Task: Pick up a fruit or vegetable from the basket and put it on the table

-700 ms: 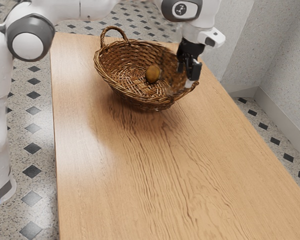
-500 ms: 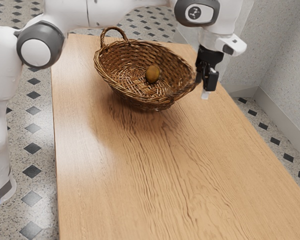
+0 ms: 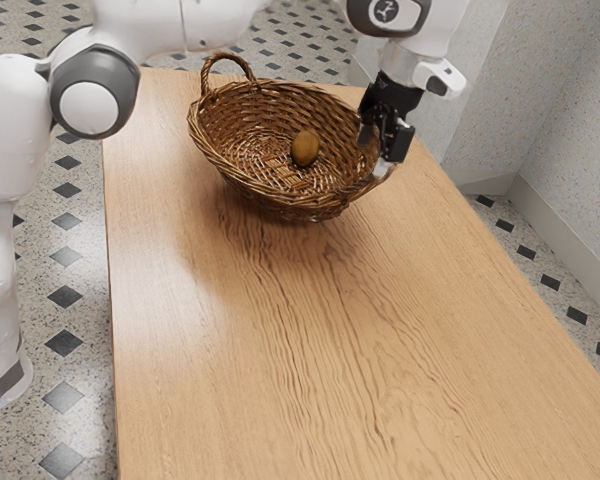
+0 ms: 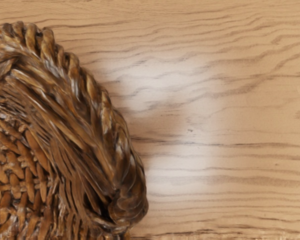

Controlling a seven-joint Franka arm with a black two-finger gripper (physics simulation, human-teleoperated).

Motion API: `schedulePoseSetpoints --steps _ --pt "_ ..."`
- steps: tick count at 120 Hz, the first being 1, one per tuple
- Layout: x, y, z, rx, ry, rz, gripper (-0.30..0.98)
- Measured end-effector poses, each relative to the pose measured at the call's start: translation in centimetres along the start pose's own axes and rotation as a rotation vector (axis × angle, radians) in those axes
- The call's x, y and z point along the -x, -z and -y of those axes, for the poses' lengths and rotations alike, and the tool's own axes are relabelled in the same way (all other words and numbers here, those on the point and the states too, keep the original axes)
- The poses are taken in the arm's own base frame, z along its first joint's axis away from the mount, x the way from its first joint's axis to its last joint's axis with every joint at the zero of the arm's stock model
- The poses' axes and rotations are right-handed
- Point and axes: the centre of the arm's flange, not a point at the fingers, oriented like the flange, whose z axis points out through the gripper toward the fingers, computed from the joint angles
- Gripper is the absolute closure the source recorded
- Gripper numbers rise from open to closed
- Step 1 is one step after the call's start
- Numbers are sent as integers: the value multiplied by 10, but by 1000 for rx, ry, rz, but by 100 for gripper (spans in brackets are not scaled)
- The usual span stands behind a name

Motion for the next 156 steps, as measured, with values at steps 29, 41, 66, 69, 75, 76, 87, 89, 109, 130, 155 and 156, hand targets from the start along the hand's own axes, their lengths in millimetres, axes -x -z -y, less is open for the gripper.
schedulePoseSetpoints --steps 29,41,66,69,75,76,87,89,109,130,155,156 --pt "30 25 78 13 148 -12 0" --pt "36 0 115 34 205 24 0" --pt "53 -31 188 76 294 33 0" --pt "52 -36 193 80 296 36 0" --pt "49 -45 197 85 290 34 0" --pt "48 -47 198 85 288 34 0" --pt "41 -62 200 86 268 35 0" --pt "41 -65 202 86 268 37 0" --pt "51 -90 239 75 291 66 0" --pt "58 -96 262 66 283 68 0" --pt "63 -118 281 65 274 79 0" --pt "63 -118 281 65 273 78 0"
